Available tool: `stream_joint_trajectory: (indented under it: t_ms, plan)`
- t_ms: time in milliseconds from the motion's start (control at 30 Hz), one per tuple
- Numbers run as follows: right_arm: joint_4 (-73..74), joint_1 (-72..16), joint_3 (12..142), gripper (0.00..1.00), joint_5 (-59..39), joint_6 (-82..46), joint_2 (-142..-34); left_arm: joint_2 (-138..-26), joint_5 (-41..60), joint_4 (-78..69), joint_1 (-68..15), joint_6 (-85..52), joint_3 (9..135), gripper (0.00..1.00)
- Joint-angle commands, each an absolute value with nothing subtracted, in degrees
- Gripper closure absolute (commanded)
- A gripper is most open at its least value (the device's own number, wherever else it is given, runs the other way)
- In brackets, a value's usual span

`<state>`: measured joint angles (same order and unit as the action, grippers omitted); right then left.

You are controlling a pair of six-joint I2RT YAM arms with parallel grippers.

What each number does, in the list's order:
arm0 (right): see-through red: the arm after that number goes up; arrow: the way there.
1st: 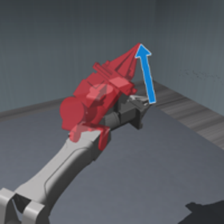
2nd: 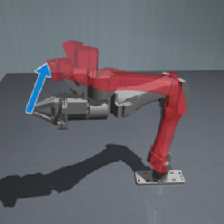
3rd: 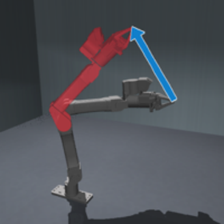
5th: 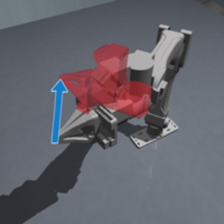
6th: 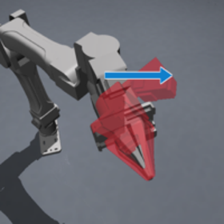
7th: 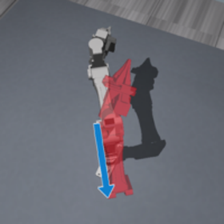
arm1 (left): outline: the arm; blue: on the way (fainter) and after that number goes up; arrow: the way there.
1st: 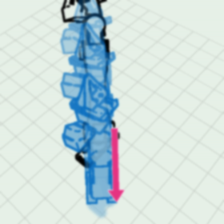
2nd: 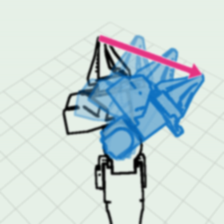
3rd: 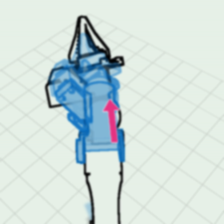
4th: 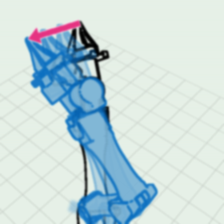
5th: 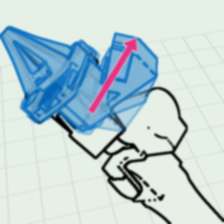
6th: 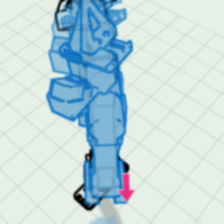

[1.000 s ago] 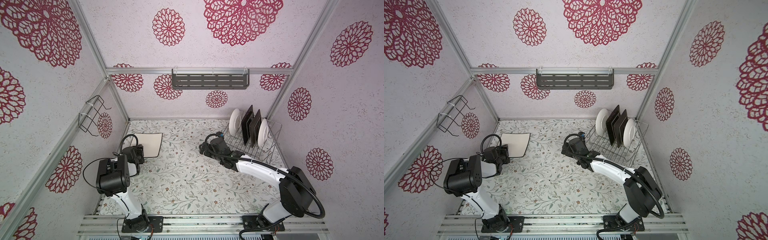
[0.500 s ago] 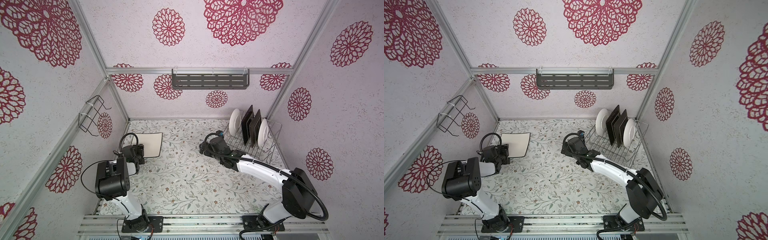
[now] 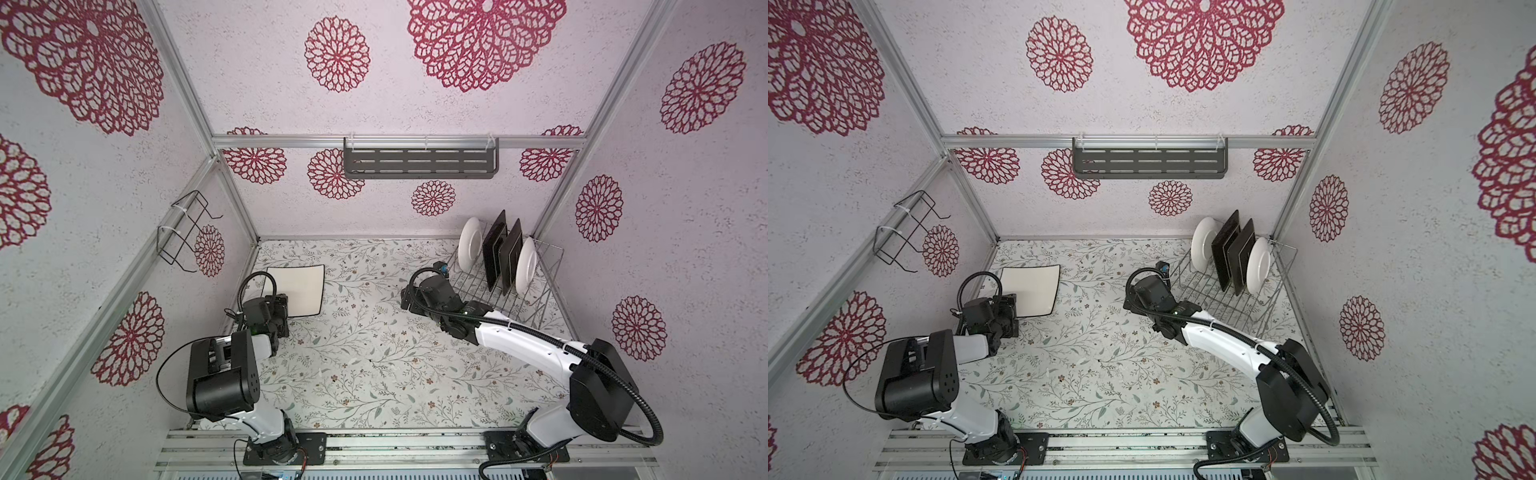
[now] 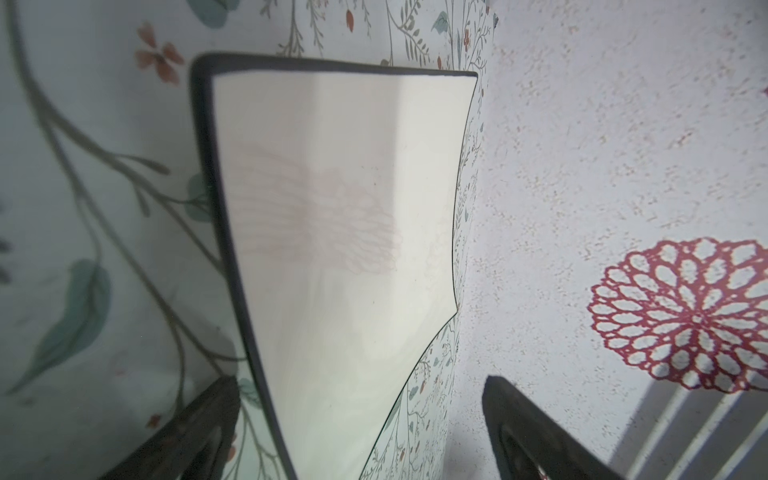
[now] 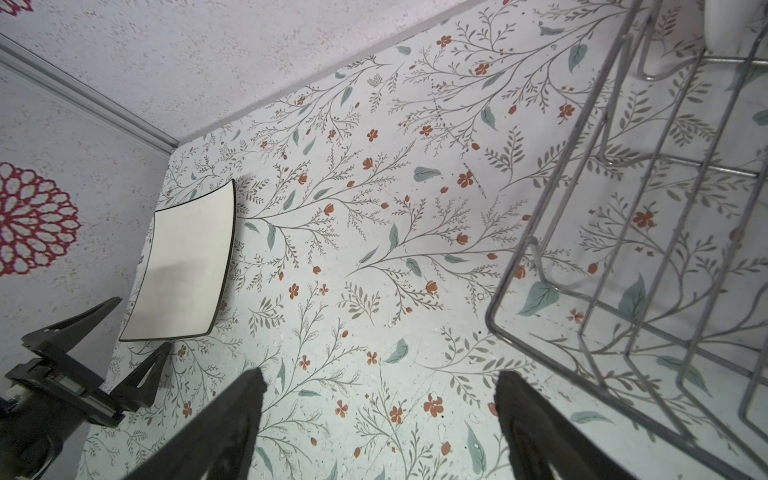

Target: Unload the plates from the dish rack

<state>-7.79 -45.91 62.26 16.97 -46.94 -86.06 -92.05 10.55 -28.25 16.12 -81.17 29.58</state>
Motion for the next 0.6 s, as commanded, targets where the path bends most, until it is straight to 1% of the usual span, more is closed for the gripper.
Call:
stream_joint_trajectory:
  t_ms: [0, 233, 433, 567]
  plan:
    - [-8.8, -46.2, 63.4, 0.10, 19.7, -44.8, -82.7, -90.5, 10.0, -29.1, 15.9, -80.1, 28.4, 0.04]
    - [-10.7, -46.3, 63.2, 0.10, 22.1, -44.3, -80.6, -85.9, 8.8, -29.2, 14.3, -79.0, 23.7, 0.04]
    - [-15.6, -46.2, 64.2, 0.09, 27.7, -42.9, -78.8, -77.3, 8.3, -21.7, 11.7, -73.1, 24.1, 0.05]
    - [-21.2, -46.2, 66.5, 0.07, 32.6, -41.4, -78.1, -70.2, 7.7, -14.0, 9.0, -67.6, 26.5, 0.05]
